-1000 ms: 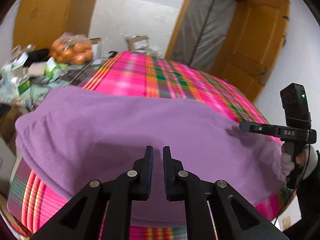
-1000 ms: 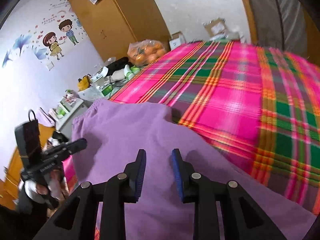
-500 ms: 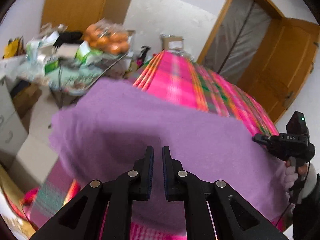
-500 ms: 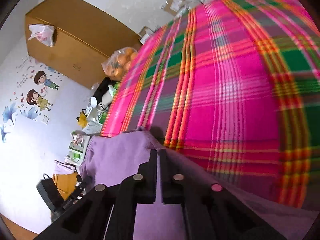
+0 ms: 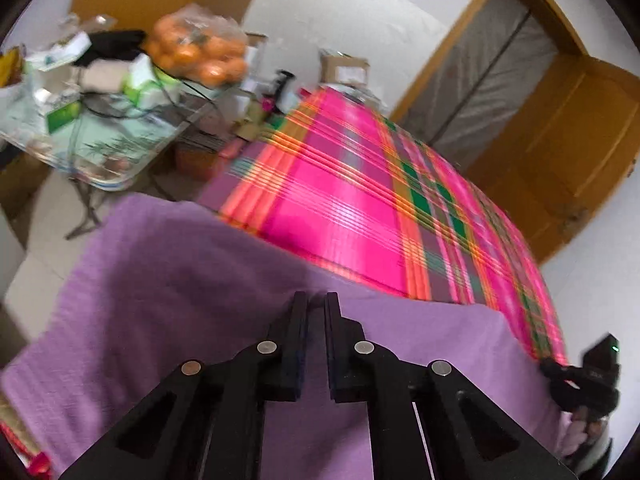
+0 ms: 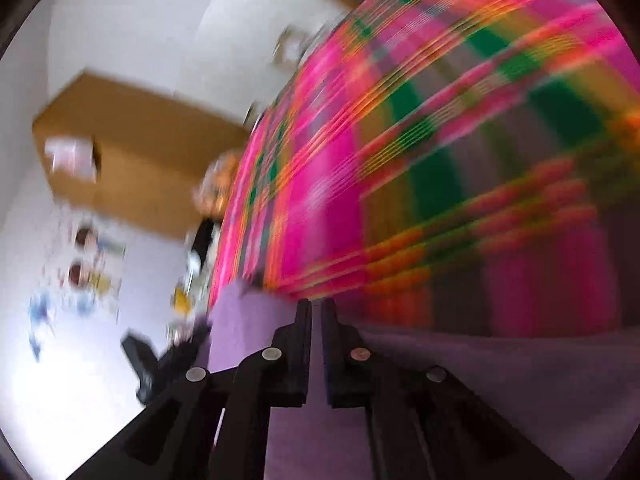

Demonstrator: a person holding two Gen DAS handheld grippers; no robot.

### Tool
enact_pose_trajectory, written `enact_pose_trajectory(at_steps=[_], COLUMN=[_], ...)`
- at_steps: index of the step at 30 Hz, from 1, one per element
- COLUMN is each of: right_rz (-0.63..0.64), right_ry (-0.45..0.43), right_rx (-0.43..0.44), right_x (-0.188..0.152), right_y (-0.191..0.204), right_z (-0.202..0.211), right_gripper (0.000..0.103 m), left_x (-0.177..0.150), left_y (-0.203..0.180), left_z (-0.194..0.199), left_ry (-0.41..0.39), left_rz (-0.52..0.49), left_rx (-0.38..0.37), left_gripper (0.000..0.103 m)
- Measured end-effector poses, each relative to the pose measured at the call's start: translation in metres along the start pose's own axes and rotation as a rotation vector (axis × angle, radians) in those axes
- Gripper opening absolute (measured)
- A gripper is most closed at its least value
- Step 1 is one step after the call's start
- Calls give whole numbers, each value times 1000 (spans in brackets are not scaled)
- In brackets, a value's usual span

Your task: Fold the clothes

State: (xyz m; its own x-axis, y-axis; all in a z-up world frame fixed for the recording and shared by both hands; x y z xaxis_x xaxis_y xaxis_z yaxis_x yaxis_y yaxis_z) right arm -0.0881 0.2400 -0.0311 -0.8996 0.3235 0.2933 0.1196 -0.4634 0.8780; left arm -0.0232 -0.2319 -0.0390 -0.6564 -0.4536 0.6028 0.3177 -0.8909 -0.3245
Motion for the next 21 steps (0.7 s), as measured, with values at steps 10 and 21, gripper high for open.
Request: enact_pose_trajectory(at_steps=[10,21], right_rz=[79,-9], right_ry=[13,-287], right_rx=[5,-171], right_x=[-36,-5], right_y=[7,-43], right_z=[14,109], right_gripper=[10,0], left_x=[-46,-99], left_y=[-32,-62], left_z=[39,47], left_ry=[-60,-36], left_rz=[-73,-169], left_rx=[-64,-72], left_gripper=[10,10])
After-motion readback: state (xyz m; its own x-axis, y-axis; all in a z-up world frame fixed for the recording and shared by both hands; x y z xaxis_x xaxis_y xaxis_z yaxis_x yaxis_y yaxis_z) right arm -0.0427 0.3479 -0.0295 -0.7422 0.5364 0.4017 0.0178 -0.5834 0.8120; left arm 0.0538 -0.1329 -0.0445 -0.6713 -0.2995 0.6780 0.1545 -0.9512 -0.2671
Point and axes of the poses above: each gripper's, at about its wrist camera, not at the fingertips, and z roughly against the way its jaws point, y to its left, x to its top, the point moved 6 cm from there along -z, roughly the way its jaws point, and after that the axes turned 10 degrees about x, right-handed, at the moved point
